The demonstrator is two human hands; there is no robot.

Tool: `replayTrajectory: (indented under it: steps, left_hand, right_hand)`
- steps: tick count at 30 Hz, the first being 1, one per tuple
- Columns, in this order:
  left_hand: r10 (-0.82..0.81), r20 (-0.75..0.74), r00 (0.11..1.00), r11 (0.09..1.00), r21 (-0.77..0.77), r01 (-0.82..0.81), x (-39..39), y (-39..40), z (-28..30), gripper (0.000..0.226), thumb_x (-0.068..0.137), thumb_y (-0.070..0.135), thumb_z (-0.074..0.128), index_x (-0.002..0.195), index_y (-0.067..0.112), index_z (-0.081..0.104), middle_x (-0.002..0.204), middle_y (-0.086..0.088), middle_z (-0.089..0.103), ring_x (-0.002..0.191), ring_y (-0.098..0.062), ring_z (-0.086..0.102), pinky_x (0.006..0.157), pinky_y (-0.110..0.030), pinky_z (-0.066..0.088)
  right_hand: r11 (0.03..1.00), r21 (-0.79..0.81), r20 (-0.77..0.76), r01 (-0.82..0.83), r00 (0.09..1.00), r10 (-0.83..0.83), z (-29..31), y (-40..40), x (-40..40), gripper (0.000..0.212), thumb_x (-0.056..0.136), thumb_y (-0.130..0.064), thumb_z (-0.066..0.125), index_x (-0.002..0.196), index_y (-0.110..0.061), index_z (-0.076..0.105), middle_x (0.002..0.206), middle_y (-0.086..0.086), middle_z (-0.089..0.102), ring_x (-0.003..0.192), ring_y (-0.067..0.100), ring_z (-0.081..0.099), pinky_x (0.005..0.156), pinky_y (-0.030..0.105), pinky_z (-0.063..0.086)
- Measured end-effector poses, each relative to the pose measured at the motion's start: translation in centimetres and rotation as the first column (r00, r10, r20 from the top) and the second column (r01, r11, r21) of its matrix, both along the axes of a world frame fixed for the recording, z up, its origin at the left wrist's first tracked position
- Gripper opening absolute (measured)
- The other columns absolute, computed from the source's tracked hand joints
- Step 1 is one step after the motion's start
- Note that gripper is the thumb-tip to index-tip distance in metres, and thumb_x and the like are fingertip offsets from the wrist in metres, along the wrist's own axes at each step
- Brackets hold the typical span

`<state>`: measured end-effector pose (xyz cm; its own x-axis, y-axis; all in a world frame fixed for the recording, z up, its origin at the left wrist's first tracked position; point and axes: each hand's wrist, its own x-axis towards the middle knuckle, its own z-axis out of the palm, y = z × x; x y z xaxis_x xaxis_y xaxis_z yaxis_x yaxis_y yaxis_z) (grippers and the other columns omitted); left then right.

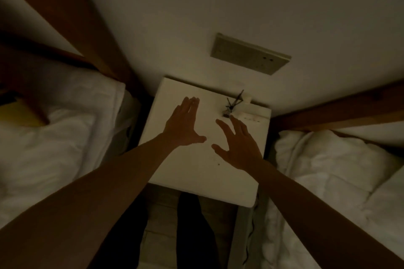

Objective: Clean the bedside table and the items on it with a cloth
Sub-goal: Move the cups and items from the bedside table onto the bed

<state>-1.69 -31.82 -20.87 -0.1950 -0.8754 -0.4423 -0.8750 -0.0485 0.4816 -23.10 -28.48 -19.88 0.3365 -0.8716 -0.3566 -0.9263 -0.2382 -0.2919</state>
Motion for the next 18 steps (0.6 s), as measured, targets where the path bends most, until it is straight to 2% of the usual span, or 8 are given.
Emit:
replayTrajectory:
  steps: [6, 10, 12, 15, 18]
  left_hand:
    - [-0.02, 0.0, 1.0, 0.999, 0.029, 0.02, -4.4, -2.0, -1.9, 0.13, 0.071, 0.052, 0.082, 0.158, 0.011, -0.005, 0.168, -0.005, -0.003, 0.154, -0.022, -0.008, 0.124, -0.038, 0.003]
    - [-0.023, -0.023, 0.999, 0.997, 0.068, 0.024, -6.4, -3.7, -3.4, 0.123, 0.075, 0.042, 0.083, 0.159, 0.013, -0.001, 0.168, -0.002, -0.001, 0.154, -0.019, -0.005, 0.123, -0.037, 0.014]
    - [0.012, -0.058, 0.998, 0.997, 0.076, -0.008, -7.4, -4.7, -4.3, 0.116, 0.076, 0.036, 0.083, 0.159, 0.014, 0.005, 0.167, -0.001, 0.005, 0.154, -0.019, 0.005, 0.121, -0.038, 0.023]
    - [0.062, -0.113, 0.992, 0.998, 0.032, -0.058, -8.8, -5.8, -5.4, 0.1, 0.078, 0.032, 0.081, 0.156, 0.016, 0.022, 0.161, -0.003, 0.024, 0.144, -0.026, 0.033, 0.112, -0.043, 0.039]
    - [0.133, -0.227, 0.965, 0.99, -0.004, -0.138, -10.0, -6.0, -6.4, 0.079, 0.079, 0.028, 0.081, 0.147, 0.021, 0.041, 0.15, -0.002, 0.042, 0.132, -0.026, 0.048, 0.105, -0.042, 0.046]
  right_hand:
    - [0.991, 0.069, -0.072, 0.115, 0.991, -0.111, -2.8, -0.5, -5.3, 0.07, 0.092, -0.06, 0.051, 0.153, -0.033, 0.03, 0.163, 0.015, 0.021, 0.149, 0.034, 0.019, 0.108, 0.053, 0.04]
    - [0.984, 0.027, -0.093, 0.176, 0.98, -0.173, -4.1, -2.4, -7.3, 0.062, 0.094, -0.046, 0.056, 0.151, -0.028, 0.036, 0.156, 0.016, 0.032, 0.141, 0.037, 0.031, 0.103, 0.051, 0.044]
    - [0.983, -0.036, -0.094, 0.182, 0.978, -0.184, -4.6, -3.7, -7.9, 0.056, 0.093, -0.035, 0.059, 0.145, -0.024, 0.043, 0.144, 0.015, 0.043, 0.13, 0.035, 0.043, 0.095, 0.049, 0.051]
    - [0.976, -0.095, -0.114, 0.198, 0.971, -0.209, -5.2, -5.3, -8.4, 0.053, 0.088, -0.023, 0.062, 0.139, -0.019, 0.046, 0.125, 0.014, 0.051, 0.114, 0.034, 0.052, 0.083, 0.045, 0.055]
    - [0.973, -0.086, -0.134, 0.215, 0.965, -0.225, -5.7, -6.2, -8.8, 0.06, 0.089, -0.019, 0.063, 0.144, -0.016, 0.04, 0.123, 0.016, 0.051, 0.111, 0.033, 0.052, 0.081, 0.044, 0.056]
